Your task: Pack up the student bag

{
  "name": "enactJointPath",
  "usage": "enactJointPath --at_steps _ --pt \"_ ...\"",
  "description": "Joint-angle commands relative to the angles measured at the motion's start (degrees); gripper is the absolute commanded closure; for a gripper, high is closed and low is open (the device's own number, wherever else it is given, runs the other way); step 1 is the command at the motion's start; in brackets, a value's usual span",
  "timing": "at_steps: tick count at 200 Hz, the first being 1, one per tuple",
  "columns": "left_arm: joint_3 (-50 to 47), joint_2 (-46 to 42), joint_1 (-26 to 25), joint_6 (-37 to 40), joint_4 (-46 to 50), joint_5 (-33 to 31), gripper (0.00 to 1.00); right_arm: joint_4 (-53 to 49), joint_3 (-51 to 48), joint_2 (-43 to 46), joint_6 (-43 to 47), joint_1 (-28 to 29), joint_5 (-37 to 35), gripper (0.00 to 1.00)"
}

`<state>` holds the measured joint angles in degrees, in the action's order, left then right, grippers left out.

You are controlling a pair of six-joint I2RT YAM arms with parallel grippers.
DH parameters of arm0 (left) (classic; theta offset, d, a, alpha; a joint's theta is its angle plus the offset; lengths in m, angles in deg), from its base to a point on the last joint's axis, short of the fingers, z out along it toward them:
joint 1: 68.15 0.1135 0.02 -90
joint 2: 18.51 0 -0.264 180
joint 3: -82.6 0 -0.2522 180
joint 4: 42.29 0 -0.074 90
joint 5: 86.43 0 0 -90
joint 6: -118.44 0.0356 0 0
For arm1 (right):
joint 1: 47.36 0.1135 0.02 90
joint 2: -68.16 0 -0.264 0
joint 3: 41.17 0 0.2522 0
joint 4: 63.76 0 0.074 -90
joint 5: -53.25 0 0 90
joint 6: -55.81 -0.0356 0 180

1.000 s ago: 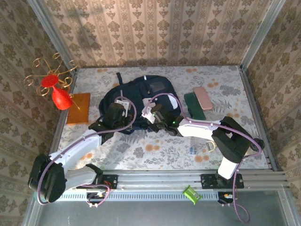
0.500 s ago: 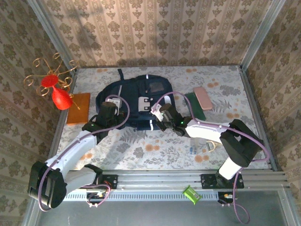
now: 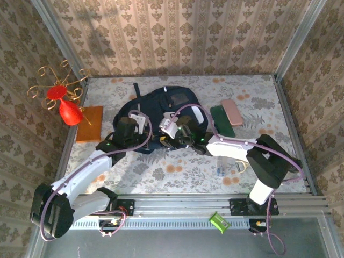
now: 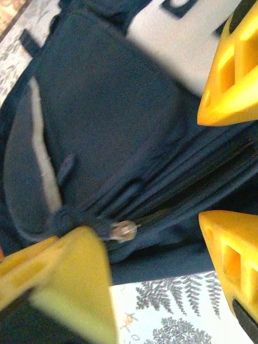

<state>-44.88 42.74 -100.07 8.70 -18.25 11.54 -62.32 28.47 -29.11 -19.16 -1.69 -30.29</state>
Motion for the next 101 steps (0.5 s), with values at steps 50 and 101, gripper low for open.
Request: enactJointPath --at_steps 50,101 --pt "2.28 -1.30 -0.61 -1.00 -3.43 1.59 1.00 -1.23 3.87 -4.83 4.89 0.30 9.24 0.51" --pt "1.83 -1.88 -0.52 -0.76 -3.09 -0.91 1.00 1.95 3.96 -7.43 4.90 -0.39 5.10 0.74"
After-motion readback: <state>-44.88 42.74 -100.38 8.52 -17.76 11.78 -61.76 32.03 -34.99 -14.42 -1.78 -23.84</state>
